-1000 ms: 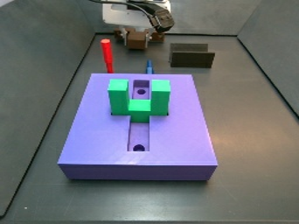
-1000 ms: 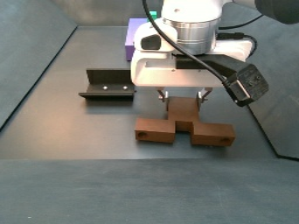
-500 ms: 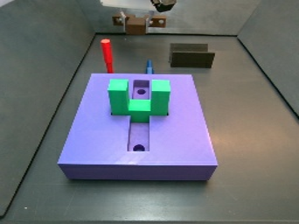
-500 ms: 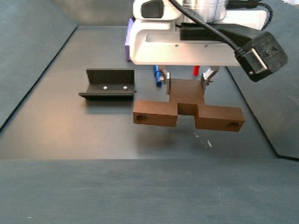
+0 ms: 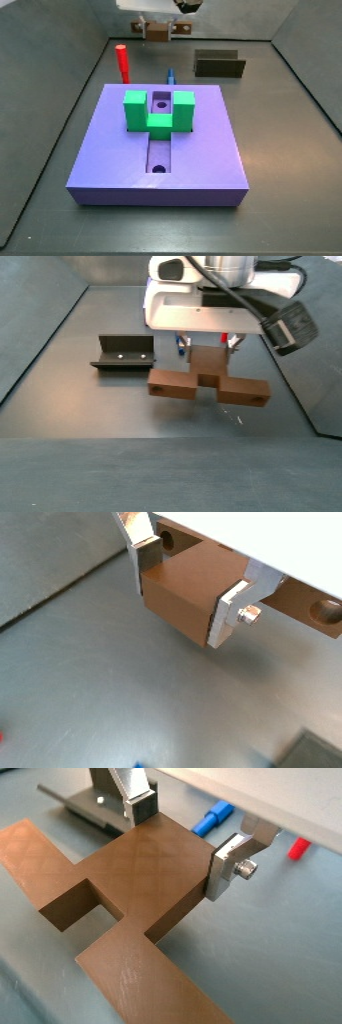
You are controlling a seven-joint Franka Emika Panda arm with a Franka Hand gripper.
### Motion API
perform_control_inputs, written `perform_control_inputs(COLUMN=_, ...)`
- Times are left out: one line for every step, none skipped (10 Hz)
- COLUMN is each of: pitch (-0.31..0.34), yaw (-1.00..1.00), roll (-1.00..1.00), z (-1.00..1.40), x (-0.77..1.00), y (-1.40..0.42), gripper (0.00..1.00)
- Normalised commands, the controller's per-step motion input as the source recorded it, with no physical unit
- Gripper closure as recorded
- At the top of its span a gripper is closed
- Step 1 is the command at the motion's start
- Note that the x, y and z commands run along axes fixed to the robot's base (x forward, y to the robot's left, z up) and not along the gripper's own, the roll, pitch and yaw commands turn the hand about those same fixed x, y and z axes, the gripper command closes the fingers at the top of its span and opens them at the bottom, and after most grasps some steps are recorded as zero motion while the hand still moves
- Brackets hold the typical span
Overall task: Pick up the brown object. Move up. Place the brown object on the fixture. Regrasp the brown object. Move to above the board. Insert the brown object.
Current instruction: Place the brown object on the fixture.
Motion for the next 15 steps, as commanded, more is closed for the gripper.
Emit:
perform_control_inputs(pitch=0.0, yaw=-0.28, roll=-1.0, z=0.17, x=0.4, y=-0.03, gripper=1.0)
perform_control_inputs(pitch=0.0, yaw=-0.3, roll=-1.0, z=0.12, x=0.36, y=-0.01, gripper=1.0)
perform_control_inputs(pitch=0.0, yaw=-0.24, roll=-0.93, z=0.0, x=0.49, y=-0.09, gripper=1.0)
perform_control_inputs(pitch=0.0, yaw=-0.23, roll=-0.97, z=0.0, x=0.43, y=-0.07, gripper=1.0)
perform_control_inputs(pitch=0.0, yaw=-0.17, roll=-0.99, z=0.06, x=0.46, y=-0.06, gripper=1.0)
perform_control_inputs(pitch=0.0, yaw=-0.12, roll=-1.0, z=0.19, x=0.34, y=-0.03, gripper=1.0)
perform_control_inputs(pitch=0.0, yaw=-0.07, roll=-1.0, z=0.22, x=0.46, y=-0.06, gripper=1.0)
perform_control_inputs(pitch=0.0, yaw=0.0, roll=-1.0, z=0.27, x=0.46, y=-0.05, gripper=1.0)
perform_control_inputs(pitch=0.0, yaw=0.0, roll=-0.99, z=0.29, x=0.47, y=-0.08, gripper=1.0)
perform_control_inputs(pitch=0.006, yaw=0.02, roll=-0.85, z=0.21, x=0.43, y=-0.16, gripper=1.0)
perform_control_inputs(pitch=0.083, yaw=0.07, roll=-0.75, z=0.17, x=0.47, y=-0.17, gripper=1.0)
perform_control_inputs(pitch=0.12, yaw=0.13, roll=-0.71, z=0.17, x=0.45, y=-0.19, gripper=1.0)
perform_control_inputs(pitch=0.12, yaw=0.11, roll=-0.71, z=0.05, x=0.41, y=-0.19, gripper=1.0)
perform_control_inputs(pitch=0.123, yaw=0.02, roll=-0.74, z=0.0, x=0.41, y=-0.19, gripper=1.0)
perform_control_inputs(pitch=0.106, yaw=0.0, roll=-0.7, z=0.01, x=0.43, y=-0.2, gripper=1.0)
